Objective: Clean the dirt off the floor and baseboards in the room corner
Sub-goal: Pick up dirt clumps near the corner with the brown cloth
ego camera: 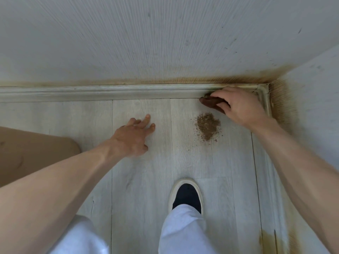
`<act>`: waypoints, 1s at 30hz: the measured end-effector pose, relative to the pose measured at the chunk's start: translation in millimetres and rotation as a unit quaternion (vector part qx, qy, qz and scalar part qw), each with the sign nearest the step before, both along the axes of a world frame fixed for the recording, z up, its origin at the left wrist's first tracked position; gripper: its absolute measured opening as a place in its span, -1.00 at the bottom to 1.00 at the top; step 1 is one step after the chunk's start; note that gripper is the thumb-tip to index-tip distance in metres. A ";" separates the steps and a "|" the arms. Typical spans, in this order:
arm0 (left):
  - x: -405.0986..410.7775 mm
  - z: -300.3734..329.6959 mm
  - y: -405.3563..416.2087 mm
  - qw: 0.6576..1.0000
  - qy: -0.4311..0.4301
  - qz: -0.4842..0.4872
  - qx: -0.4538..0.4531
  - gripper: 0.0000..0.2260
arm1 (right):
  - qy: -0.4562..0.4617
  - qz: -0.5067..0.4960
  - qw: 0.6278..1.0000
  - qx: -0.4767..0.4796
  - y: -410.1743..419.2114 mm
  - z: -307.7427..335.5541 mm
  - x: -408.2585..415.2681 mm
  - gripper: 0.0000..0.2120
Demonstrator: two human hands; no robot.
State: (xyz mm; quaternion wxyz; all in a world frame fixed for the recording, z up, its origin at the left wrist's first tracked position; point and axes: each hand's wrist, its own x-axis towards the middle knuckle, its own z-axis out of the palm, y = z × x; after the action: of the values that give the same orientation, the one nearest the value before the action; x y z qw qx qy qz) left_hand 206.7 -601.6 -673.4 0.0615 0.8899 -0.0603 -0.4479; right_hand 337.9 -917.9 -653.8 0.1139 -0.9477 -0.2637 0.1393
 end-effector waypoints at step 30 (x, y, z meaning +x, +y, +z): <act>-0.4 2.5 -0.9 1.000 -0.009 -0.003 0.001 -0.27 | 0.085 0.020 0.995 0.039 54.4 -30.3 -40.3 -0.55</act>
State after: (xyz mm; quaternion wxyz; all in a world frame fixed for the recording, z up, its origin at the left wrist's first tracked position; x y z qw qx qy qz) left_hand 206.4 -602.5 -670.9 0.0586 0.8938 -0.0626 -0.4403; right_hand 297.6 -863.4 -684.1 0.1703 -0.9217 -0.2770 0.2114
